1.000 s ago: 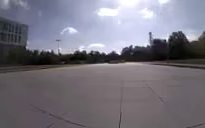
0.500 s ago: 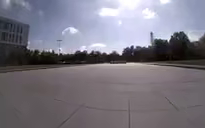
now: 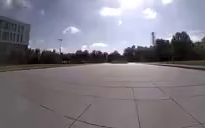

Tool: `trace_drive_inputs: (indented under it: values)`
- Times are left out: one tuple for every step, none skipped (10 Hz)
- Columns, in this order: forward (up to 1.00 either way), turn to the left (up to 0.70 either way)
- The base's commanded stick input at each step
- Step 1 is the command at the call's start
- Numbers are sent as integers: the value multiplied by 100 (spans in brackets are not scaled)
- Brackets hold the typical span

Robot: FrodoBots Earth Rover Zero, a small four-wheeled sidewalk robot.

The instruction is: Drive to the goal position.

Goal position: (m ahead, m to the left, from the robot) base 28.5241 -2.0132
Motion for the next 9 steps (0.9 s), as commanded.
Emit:
trace_drive_inputs:
  values:
    - [70, 0]
    - [70, 0]
    - [70, 0]
    - [70, 0]
    - [70, 0]
    - [70, 0]
    - [70, 0]
    - [70, 0]
    - [70, 0]
